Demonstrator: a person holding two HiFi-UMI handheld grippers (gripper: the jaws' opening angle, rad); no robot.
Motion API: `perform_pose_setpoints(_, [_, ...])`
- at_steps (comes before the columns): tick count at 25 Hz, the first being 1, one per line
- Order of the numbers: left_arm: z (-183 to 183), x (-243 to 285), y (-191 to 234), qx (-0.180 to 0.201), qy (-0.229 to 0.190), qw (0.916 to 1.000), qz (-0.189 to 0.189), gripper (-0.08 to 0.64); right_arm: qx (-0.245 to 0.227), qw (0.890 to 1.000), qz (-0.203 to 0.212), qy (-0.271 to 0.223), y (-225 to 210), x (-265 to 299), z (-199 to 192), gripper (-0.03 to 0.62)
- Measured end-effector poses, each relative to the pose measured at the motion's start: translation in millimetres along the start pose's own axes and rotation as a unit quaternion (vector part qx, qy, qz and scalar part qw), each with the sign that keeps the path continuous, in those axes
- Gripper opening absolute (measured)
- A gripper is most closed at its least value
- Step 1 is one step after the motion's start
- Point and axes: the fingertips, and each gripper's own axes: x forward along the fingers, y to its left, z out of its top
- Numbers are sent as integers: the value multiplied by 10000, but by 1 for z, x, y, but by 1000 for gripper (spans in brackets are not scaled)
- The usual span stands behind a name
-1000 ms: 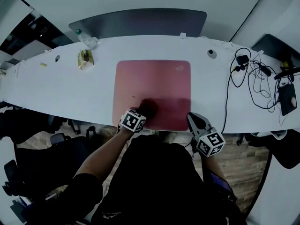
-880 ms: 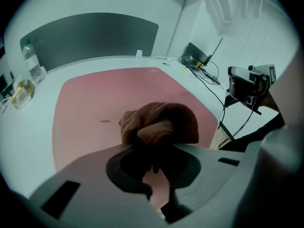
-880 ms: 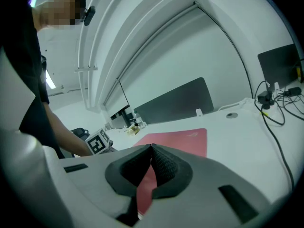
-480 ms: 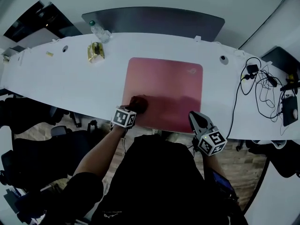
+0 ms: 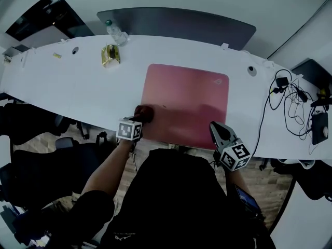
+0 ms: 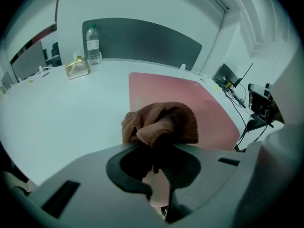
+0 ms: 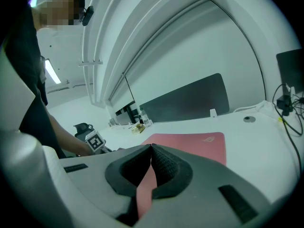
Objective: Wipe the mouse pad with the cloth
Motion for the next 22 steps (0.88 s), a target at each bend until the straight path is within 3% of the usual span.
perform_pose_setpoints(3, [6, -2, 12, -191, -163, 9996, 127, 58, -23, 10000, -41, -12, 0, 2, 2, 26])
perform_pose_setpoints(8, [26, -3, 37, -1030, -673, 9921, 253, 58, -54, 9999, -134, -45, 2, 4, 5, 26])
perform_pose_setpoints(10, [36, -1, 42, -1157, -778, 9898, 295, 58, -50, 9998, -190, -49, 2, 3, 5, 26])
perform_pose_setpoints(16, [47, 18, 19, -729, -411, 9965, 42, 58, 23, 9987, -508, -73, -1, -5, 3, 26])
perform_pose_setpoints(22, [49, 26, -3, -591, -298, 9974, -287, 58, 113, 9967, -796, -94, -3, -10, -1, 26])
